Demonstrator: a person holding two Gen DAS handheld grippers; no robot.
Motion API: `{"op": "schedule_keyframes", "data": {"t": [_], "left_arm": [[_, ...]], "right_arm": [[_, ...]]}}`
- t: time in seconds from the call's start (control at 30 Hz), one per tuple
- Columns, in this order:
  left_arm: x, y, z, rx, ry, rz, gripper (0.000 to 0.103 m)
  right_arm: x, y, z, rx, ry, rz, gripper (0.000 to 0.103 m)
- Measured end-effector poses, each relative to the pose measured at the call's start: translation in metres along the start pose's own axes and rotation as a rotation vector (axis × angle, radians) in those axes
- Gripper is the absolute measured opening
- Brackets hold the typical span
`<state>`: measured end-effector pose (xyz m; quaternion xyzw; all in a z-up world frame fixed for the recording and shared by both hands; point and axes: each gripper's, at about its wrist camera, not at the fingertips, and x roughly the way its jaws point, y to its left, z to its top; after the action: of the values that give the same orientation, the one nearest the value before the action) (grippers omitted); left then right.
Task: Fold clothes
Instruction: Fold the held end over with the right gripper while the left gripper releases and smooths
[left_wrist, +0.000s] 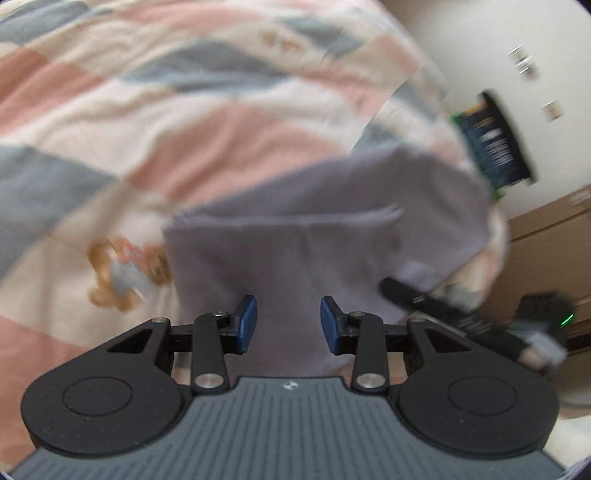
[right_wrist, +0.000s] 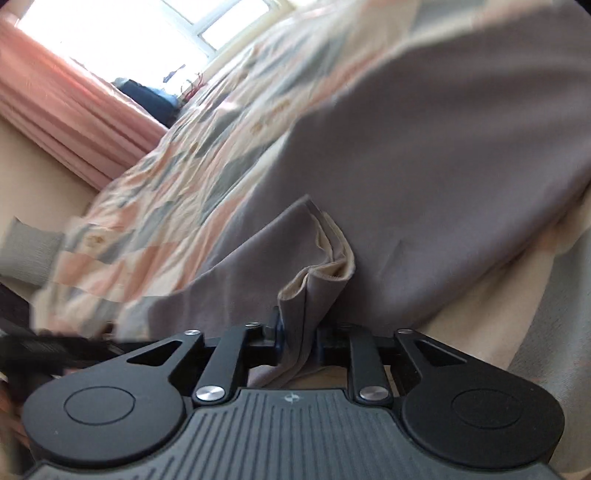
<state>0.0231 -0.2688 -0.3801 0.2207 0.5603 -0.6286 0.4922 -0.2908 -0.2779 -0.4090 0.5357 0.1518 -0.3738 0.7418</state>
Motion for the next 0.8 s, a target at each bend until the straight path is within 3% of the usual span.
{"op": "schedule_keyframes", "data": {"t": [0.07, 0.13, 0.2, 0.23, 0.27, 0.3, 0.47, 0.53, 0.7, 0.8], "left_arm": [[0.007, -0.003, -0.007, -0.02, -0.004, 0.031, 0.032], [0.007, -0.004, -0.01, -0.042, -0.009, 0.053, 0.032], [0.005, -0.005, -0.008, -0.053, -0.01, 0.072, 0.032], [0.005, -0.005, -0.007, -0.054, -0.011, 0.081, 0.032], [0.005, -0.007, -0.005, -0.049, -0.011, 0.091, 0.032], [0.005, -0.009, -0.003, -0.044, -0.011, 0.1, 0.032], [-0.001, -0.021, 0.015, -0.02, -0.022, 0.086, 0.032], [-0.003, -0.029, 0.025, -0.007, -0.028, 0.061, 0.032], [0.019, -0.059, 0.048, 0.069, 0.002, 0.002, 0.032], [0.045, -0.08, 0.058, 0.139, 0.033, -0.015, 0.032]], "right_arm": [[-0.005, -0.01, 0.014, 0.05, 0.004, 0.066, 0.049], [-0.005, -0.019, 0.032, 0.107, 0.018, 0.109, 0.05], [0.009, -0.028, 0.048, 0.128, 0.09, 0.138, 0.049], [0.016, -0.03, 0.053, 0.12, 0.131, 0.141, 0.044], [0.021, -0.028, 0.056, 0.091, 0.156, 0.128, 0.021], [0.026, -0.025, 0.058, 0.055, 0.168, 0.107, 0.01], [-0.004, -0.003, 0.075, -0.141, 0.066, 0.07, 0.006], [-0.026, 0.0, 0.087, -0.2, 0.007, 0.017, 0.006], [-0.065, -0.039, 0.124, -0.175, -0.071, -0.193, 0.006], [-0.08, -0.068, 0.139, -0.142, -0.079, -0.226, 0.006]]}}
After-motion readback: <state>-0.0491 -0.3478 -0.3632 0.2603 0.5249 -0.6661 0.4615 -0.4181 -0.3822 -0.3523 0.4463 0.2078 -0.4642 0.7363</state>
